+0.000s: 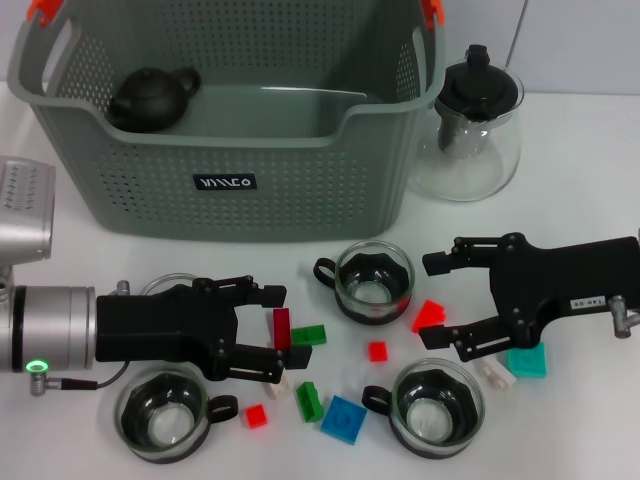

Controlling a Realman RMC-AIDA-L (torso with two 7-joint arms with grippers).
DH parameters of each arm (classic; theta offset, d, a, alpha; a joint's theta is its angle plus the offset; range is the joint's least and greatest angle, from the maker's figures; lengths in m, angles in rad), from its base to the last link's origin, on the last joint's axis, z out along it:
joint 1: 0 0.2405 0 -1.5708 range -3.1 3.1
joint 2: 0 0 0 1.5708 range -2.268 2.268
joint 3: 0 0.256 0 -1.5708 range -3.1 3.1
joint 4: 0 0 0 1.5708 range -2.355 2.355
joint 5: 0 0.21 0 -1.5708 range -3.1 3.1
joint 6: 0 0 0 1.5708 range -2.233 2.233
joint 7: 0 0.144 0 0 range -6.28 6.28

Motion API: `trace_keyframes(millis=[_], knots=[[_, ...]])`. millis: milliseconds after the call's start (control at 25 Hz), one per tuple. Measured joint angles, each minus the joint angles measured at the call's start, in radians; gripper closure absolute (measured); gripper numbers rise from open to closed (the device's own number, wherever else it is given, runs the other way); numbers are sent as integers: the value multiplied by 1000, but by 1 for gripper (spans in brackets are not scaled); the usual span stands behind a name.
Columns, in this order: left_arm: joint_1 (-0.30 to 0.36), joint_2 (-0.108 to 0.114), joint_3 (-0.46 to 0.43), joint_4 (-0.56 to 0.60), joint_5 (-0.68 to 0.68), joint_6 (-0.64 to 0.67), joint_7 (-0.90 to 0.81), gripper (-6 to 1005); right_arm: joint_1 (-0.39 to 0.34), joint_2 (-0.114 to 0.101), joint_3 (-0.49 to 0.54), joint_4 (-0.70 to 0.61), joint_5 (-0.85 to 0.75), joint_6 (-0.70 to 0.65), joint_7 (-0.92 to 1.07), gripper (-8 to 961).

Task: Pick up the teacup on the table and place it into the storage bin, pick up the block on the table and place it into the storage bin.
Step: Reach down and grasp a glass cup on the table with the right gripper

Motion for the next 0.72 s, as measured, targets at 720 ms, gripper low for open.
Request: trace_keyframes(millis=[720], knots=[[4,-11,-2,0,-5,21,39,72,-14,-65,-6,-134,-28,-146,62,28]])
